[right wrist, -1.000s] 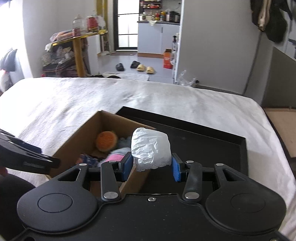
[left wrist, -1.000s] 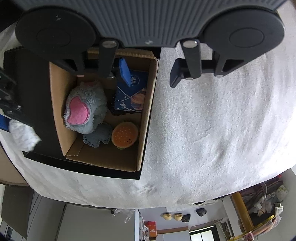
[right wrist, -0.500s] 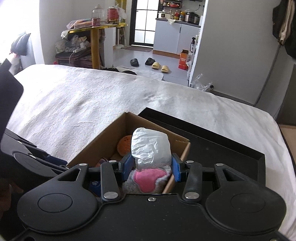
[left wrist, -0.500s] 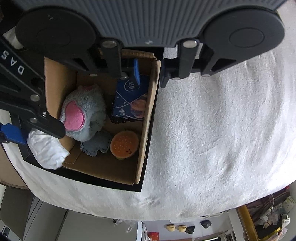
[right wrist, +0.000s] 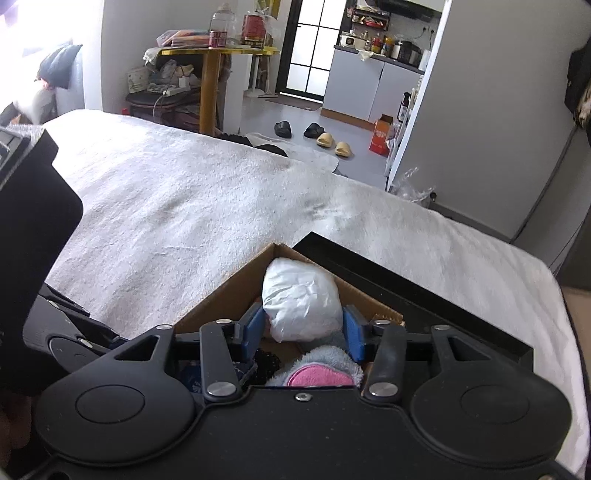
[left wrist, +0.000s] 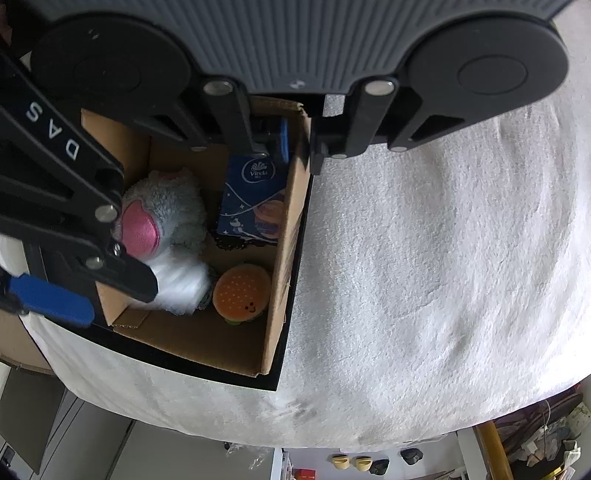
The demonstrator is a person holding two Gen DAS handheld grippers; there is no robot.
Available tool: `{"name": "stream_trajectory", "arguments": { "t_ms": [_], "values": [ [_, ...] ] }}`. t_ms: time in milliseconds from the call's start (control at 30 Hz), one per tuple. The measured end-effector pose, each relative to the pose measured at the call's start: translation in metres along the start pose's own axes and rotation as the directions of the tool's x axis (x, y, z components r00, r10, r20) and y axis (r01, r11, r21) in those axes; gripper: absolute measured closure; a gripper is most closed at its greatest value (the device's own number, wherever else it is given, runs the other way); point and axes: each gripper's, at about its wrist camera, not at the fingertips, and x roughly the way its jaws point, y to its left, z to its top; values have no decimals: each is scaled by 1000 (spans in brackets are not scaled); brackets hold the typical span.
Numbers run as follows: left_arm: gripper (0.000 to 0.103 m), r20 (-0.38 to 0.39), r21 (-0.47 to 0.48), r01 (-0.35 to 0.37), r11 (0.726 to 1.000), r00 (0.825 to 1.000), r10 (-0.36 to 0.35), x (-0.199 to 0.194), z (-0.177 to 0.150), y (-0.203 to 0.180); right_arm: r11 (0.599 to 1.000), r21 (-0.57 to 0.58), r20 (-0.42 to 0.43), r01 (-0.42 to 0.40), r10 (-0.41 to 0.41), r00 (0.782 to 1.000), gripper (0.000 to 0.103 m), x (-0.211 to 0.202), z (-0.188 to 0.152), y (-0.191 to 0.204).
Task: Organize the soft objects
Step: 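Carry the white bag into the box and release it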
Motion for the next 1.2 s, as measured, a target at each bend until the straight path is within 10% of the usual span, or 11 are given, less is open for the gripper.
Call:
{"name": "stream_trajectory", "arguments": {
  "t_ms": [767,1200],
  "values": [
    [93,34,16,-11,1000,999,10,-13,-4,-5,998,39,-40,57,-55,998,52,-24,-21,-12],
    [88,61,47,-64,997,996,61,-31,-5,-21,967,248,-81,54,-35,996,37,-42,-56,-48]
  ]
}}
